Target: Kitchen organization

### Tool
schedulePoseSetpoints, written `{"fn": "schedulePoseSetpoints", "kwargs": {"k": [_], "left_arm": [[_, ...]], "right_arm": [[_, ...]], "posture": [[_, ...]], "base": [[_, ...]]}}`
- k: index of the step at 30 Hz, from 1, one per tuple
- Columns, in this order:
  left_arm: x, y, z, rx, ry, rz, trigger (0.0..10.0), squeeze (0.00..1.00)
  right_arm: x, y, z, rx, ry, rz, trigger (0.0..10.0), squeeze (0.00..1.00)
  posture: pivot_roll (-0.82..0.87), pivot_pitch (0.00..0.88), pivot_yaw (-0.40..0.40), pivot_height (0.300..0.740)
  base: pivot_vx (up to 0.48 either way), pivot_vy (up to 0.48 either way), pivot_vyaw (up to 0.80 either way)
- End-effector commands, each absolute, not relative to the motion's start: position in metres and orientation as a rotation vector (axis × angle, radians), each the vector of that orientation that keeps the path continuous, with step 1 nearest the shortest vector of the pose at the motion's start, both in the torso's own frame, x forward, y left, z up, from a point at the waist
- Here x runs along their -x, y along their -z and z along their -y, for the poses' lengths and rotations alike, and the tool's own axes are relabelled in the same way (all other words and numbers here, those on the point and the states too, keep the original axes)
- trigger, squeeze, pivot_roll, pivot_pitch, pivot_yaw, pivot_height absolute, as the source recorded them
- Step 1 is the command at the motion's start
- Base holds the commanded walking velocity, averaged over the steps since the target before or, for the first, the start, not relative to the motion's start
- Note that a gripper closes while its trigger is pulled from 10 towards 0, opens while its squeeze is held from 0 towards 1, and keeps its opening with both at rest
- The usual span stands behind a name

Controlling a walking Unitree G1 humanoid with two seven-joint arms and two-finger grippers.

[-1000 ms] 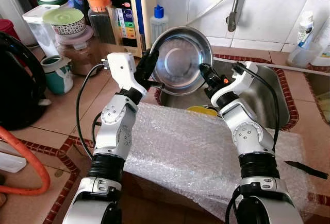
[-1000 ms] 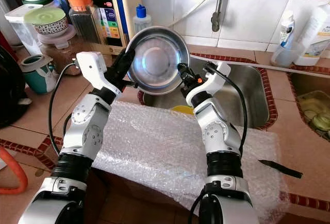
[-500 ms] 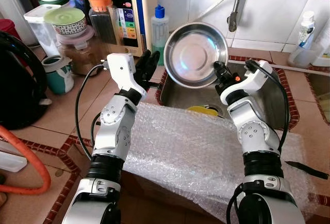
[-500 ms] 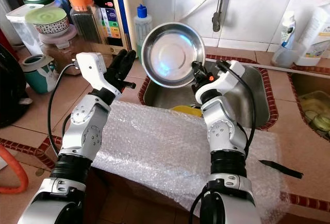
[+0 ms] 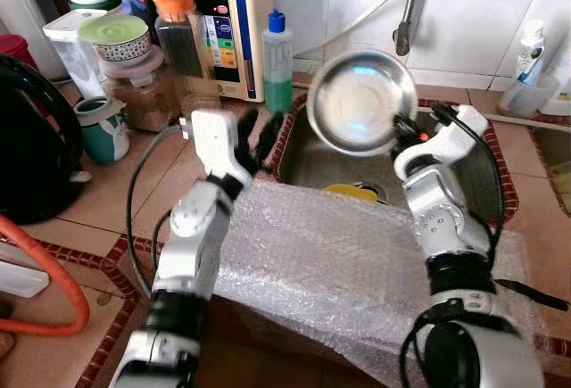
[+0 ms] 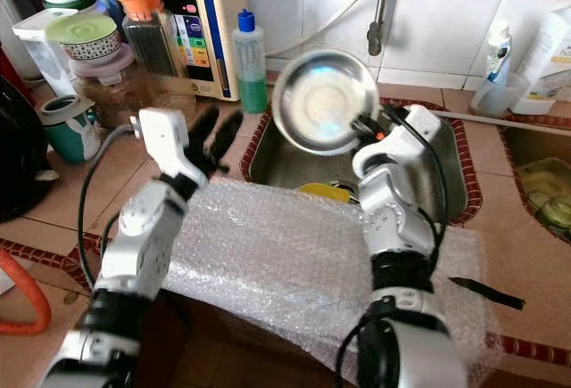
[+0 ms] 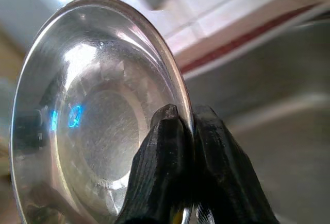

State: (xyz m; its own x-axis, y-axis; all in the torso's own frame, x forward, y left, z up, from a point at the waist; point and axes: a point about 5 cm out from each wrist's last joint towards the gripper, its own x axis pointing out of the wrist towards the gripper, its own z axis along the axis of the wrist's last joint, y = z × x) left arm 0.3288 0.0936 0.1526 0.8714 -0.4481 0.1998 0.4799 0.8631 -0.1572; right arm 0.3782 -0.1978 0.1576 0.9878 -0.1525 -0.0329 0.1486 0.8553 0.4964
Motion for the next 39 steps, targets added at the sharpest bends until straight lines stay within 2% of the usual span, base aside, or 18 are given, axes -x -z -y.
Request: {"fn": "schedulePoseSetpoints", "kwargs": {"k": [1,7,19,20,21,22,24,27,28,29,30,39], "left_arm": [[-0.322,-0.151,-0.089,0.17,0.534,0.144,10.0,1.0],[-0.306,-0.132,-0.082,0.122,0.596,0.039,10.0,1.0],[-0.298,-0.126,-0.081,0.061,0.625,-0.007,10.0,1.0],[-0.298,-0.126,-0.081,0.06,0.625,-0.008,10.0,1.0],[-0.297,-0.126,-0.081,0.051,0.626,-0.01,10.0,1.0],[-0.297,-0.125,-0.082,0.045,0.626,-0.012,10.0,1.0],[-0.297,-0.125,-0.084,0.036,0.624,-0.016,10.0,1.0],[-0.298,-0.126,-0.085,0.031,0.623,-0.015,10.0,1.0],[-0.298,-0.127,-0.085,0.029,0.621,-0.015,10.0,1.0],[-0.298,-0.127,-0.085,0.027,0.62,-0.015,10.0,1.0],[-0.298,-0.127,-0.086,0.026,0.618,-0.015,10.0,1.0],[-0.294,-0.123,-0.088,0.016,0.615,-0.037,10.0,1.0]], "right_arm": [[-0.383,-0.162,0.203,-0.465,0.199,0.02,0.0,0.0],[-0.382,-0.144,0.222,-0.336,0.287,-0.042,0.0,0.0],[-0.365,-0.109,0.247,-0.2,0.399,-0.189,0.0,0.0],[-0.365,-0.108,0.247,-0.198,0.4,-0.191,1.6,0.0],[-0.363,-0.106,0.249,-0.186,0.406,-0.204,5.3,0.0],[-0.362,-0.103,0.25,-0.166,0.41,-0.219,9.6,0.0],[-0.357,-0.095,0.253,-0.144,0.414,-0.26,10.0,0.0],[-0.355,-0.091,0.252,-0.12,0.403,-0.286,10.0,0.0],[-0.354,-0.089,0.252,-0.106,0.399,-0.295,10.0,0.6],[-0.354,-0.088,0.252,-0.097,0.397,-0.301,10.0,0.6],[-0.354,-0.087,0.252,-0.083,0.394,-0.307,10.0,1.0],[-0.354,-0.082,0.244,-0.051,0.342,-0.336,10.0,1.0]], "posture": [[0.1,0.0,0.077,0.74],[0.11,0.0,0.083,0.74],[0.12,0.0,0.104,0.74],[0.12,0.0,0.104,0.74],[0.13,0.0,0.107,0.74],[0.13,0.0,0.108,0.74],[0.13,0.0,0.11,0.74],[0.13,0.0,0.11,0.74],[0.14,0.0,0.109,0.74],[0.14,0.0,0.109,0.74],[0.14,0.0,0.108,0.74],[0.15,0.0,0.113,0.74]], "base": [[0.0,0.0,0.0],[0.0,0.0,0.0],[0.0,0.0,0.0],[0.0,0.0,0.0],[0.0,0.0,0.0],[0.0,0.0,0.0],[0.0,0.0,0.0],[0.0,0.0,0.0],[0.0,0.0,0.0],[0.0,0.0,0.0],[0.0,0.0,0.0],[0.0,0.0,0.0]]}}
